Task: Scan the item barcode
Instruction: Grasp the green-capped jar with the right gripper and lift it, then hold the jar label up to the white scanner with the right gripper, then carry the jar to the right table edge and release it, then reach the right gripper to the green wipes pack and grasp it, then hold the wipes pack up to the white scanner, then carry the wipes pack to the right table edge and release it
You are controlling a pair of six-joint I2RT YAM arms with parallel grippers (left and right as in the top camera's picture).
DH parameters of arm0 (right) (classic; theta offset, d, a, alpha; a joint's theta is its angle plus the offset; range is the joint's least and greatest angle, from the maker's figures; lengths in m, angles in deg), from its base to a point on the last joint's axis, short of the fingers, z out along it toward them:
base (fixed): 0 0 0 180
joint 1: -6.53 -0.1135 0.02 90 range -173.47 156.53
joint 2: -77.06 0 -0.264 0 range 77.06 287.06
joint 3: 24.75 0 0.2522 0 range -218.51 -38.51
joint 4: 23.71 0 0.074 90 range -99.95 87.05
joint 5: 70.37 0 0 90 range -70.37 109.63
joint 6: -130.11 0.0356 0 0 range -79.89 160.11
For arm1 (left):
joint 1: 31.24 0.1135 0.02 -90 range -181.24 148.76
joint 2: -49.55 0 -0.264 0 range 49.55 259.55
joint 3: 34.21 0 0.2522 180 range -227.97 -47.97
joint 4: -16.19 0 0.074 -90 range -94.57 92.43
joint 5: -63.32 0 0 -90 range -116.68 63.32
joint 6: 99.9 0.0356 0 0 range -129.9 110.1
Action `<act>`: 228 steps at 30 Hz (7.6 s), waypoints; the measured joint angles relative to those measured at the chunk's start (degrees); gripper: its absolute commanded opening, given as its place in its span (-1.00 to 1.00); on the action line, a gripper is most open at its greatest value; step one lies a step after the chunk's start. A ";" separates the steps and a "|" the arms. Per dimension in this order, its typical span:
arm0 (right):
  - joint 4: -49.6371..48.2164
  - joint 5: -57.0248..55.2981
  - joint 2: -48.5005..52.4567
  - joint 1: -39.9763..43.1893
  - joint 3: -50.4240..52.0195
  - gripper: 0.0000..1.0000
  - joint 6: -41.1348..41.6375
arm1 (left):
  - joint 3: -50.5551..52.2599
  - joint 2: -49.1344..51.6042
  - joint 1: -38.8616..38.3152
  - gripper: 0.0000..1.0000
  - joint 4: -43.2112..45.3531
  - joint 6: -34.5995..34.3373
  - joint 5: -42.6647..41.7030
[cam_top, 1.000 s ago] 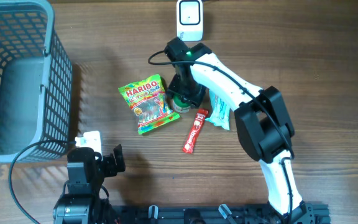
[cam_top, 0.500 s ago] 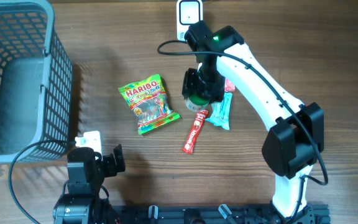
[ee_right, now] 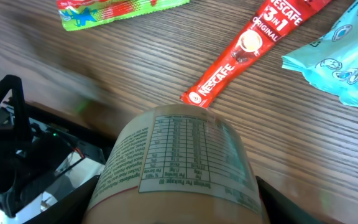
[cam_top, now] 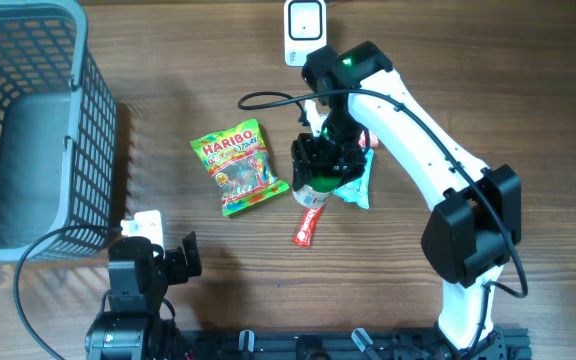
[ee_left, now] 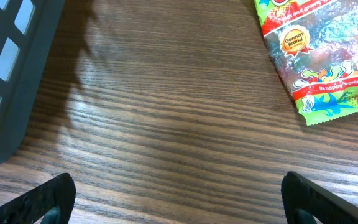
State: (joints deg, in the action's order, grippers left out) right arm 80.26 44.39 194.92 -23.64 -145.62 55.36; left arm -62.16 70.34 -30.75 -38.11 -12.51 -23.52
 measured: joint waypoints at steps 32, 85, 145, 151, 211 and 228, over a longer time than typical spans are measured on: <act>-58.18 -36.26 0.02 4.57 -1.11 0.14 -2.12 | 0.00 0.00 0.00 1.00 0.00 0.00 0.00; -31.85 -28.92 4.83 68.06 -1.97 0.29 -3.45 | 0.00 0.00 0.00 1.00 0.00 0.00 0.00; -19.41 -39.87 8.44 -1.22 13.62 -0.14 25.77 | 0.00 0.00 0.00 1.00 0.00 0.00 0.00; -13.31 -39.65 8.50 -1.14 11.82 -0.77 28.04 | 0.00 0.00 0.00 1.00 0.00 0.00 0.00; -78.71 -27.58 16.63 8.76 -7.39 -0.91 -5.90 | 0.00 0.00 0.00 1.00 0.00 0.00 0.00; -35.52 -37.88 9.53 18.91 -19.28 -0.91 -0.90 | 0.00 0.00 0.00 1.00 0.02 0.00 0.00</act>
State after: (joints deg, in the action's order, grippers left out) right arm 44.74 6.51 204.45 -4.74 -164.89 54.46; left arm -62.16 70.34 -30.75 -38.08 -12.51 -23.52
